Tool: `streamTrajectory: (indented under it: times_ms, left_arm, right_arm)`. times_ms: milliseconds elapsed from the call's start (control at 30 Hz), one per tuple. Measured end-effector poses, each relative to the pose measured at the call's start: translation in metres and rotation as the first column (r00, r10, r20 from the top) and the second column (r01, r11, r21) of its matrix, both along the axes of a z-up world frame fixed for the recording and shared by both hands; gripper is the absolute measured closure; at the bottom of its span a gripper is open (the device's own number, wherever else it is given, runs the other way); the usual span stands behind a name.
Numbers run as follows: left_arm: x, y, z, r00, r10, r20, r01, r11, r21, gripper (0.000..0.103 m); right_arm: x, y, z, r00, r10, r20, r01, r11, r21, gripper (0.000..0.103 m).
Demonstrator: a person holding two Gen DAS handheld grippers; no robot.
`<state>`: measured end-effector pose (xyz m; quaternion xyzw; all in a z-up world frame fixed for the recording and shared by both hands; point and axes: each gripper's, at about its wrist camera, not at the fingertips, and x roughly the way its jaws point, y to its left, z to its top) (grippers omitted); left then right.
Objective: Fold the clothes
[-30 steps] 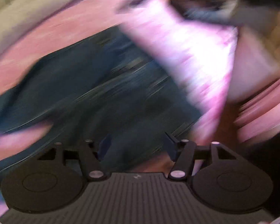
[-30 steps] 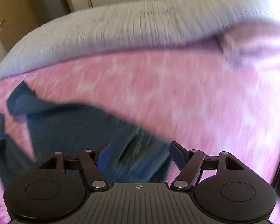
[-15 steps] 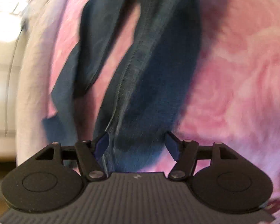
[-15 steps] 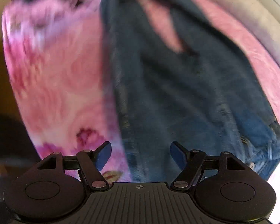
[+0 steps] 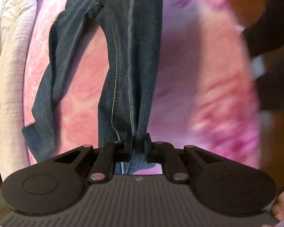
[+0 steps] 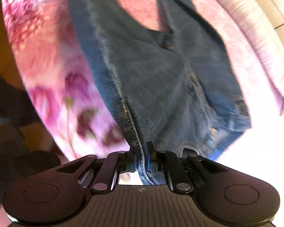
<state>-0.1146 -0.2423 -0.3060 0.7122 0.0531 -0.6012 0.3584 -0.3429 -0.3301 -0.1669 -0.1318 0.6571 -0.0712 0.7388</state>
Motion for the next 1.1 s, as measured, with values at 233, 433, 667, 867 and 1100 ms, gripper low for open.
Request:
streamTrajectory:
  times_ms: [233,433,667,867,1100]
  left_arm:
    - [-0.026,0.055,0.002,0.958,0.284,0.030,-0.285,0.958,0.023,0.081]
    - [-0.049,0.101,0.003,0.859,0.509,0.061,-0.511,0.859,0.034,0.062]
    - [-0.009,0.098,-0.046,0.977,0.142,0.161,-0.145,0.989,0.006,0.044]
    - [0.027,0.085,-0.042,0.996,0.075,0.044,-0.080,0.990,0.116,0.102]
    - [0.075,0.062,0.088,0.911,0.400,-0.098,-0.359,0.888,0.286,0.102]
  right_arm:
    - [-0.058,0.034,-0.034,0.991,0.073,-0.109,-0.074,0.997,-0.006,0.068]
    - [-0.074,0.045,-0.024,0.999,0.012,-0.052,-0.008,0.997,0.077,0.056]
    - [-0.010,0.052,-0.004,0.996,-0.008,0.084,0.001,0.996,0.091,0.050]
    - [0.077,0.082,-0.011,0.985,0.086,0.150,-0.105,0.987,0.124,0.049]
    - [0.166,0.129,-0.020,0.952,0.210,0.223,-0.256,0.944,0.206,0.048]
